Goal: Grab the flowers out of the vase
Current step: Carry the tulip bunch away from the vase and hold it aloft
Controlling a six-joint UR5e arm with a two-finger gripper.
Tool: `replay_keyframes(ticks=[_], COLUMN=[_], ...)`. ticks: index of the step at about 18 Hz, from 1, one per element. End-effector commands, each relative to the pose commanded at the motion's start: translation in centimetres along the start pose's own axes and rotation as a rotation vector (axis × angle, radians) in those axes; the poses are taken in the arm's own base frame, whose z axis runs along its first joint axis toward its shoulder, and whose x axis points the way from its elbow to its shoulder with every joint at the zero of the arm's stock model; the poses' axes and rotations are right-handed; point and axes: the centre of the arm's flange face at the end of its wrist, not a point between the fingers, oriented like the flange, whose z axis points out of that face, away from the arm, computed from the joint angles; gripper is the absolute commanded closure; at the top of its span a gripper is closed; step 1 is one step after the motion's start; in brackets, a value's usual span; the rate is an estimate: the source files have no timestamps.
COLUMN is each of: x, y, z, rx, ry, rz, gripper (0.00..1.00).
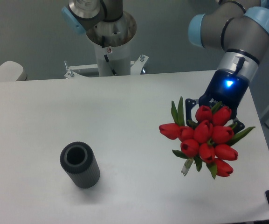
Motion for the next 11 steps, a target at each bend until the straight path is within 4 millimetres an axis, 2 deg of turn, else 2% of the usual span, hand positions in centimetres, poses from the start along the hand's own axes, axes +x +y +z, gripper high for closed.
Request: replay_keyframes(ticks=[4, 11], x=[-0.6, -0.43], y=[0.42, 0.11], z=[-0.61, 0.04], rx=[-0.04, -0.107], ry=[-0.037, -0.064], rz=[0.004, 0.05], gripper=[0.67, 0.67])
